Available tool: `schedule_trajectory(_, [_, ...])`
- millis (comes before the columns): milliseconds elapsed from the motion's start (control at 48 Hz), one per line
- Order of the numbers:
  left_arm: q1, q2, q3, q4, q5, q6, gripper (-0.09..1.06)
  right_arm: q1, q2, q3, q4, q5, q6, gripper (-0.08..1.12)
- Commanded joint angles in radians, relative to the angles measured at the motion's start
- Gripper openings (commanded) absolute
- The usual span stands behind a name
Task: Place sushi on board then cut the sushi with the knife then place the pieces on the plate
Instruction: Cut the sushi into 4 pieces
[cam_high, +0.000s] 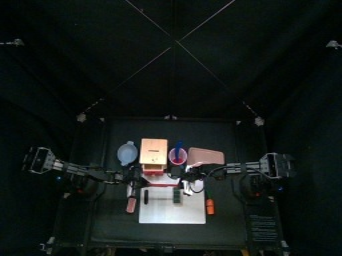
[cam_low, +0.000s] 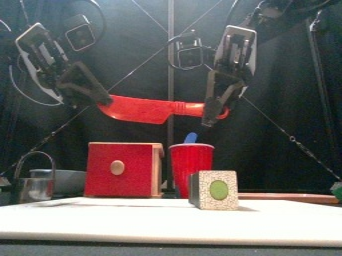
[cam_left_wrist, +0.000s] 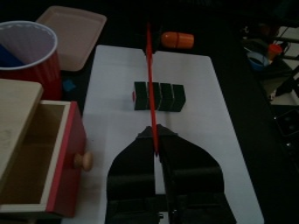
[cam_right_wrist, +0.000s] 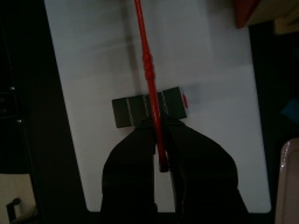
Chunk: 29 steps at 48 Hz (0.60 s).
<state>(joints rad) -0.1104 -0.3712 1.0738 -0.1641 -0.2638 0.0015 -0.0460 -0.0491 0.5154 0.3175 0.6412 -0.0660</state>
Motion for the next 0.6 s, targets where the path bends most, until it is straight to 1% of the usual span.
schedule_trajectory(21, [-0.009,0.048,-0.028,0.009,-0.017,0.005,0.22,0.002,-0.037,0.015,-0.020,0.057,0.006,0.14])
schedule_trajectory(62, [-0.009,0.067,-0.037,0.014,-0.029,0.006,0.20,0.003,-0.046,0.020,-0.026,0.072,0.006,0.14])
schedule_trajectory(167, [-0.006,0.118,-0.063,0.038,-0.071,0.008,0.18,0.002,-0.072,0.038,-0.041,0.101,0.008,0.14])
schedule_trajectory(250, [-0.005,0.167,-0.092,0.066,-0.092,0.008,0.18,-0.002,-0.098,0.058,-0.052,0.124,0.009,0.14])
schedule_trajectory(271, [-0.005,0.187,-0.106,0.077,-0.095,0.008,0.18,-0.002,-0.106,0.064,-0.052,0.129,0.009,0.14])
schedule_trajectory(354, [-0.005,0.245,-0.140,0.107,-0.094,0.008,0.18,-0.014,-0.138,0.092,-0.040,0.135,0.011,0.14])
schedule_trajectory(396, [-0.005,0.281,-0.166,0.120,-0.094,0.006,0.18,-0.018,-0.153,0.106,-0.032,0.137,0.011,0.14])
schedule_trajectory(458, [-0.005,0.321,-0.195,0.132,-0.092,0.006,0.18,-0.029,-0.176,0.127,-0.025,0.137,0.009,0.14])
schedule_trajectory(542, [-0.003,0.364,-0.227,0.138,-0.094,0.006,0.18,-0.032,-0.204,0.155,-0.029,0.137,0.009,0.14])
schedule_trajectory(604, [-0.003,0.380,-0.241,0.144,-0.092,0.008,0.18,-0.035,-0.218,0.172,-0.031,0.135,0.008,0.14])
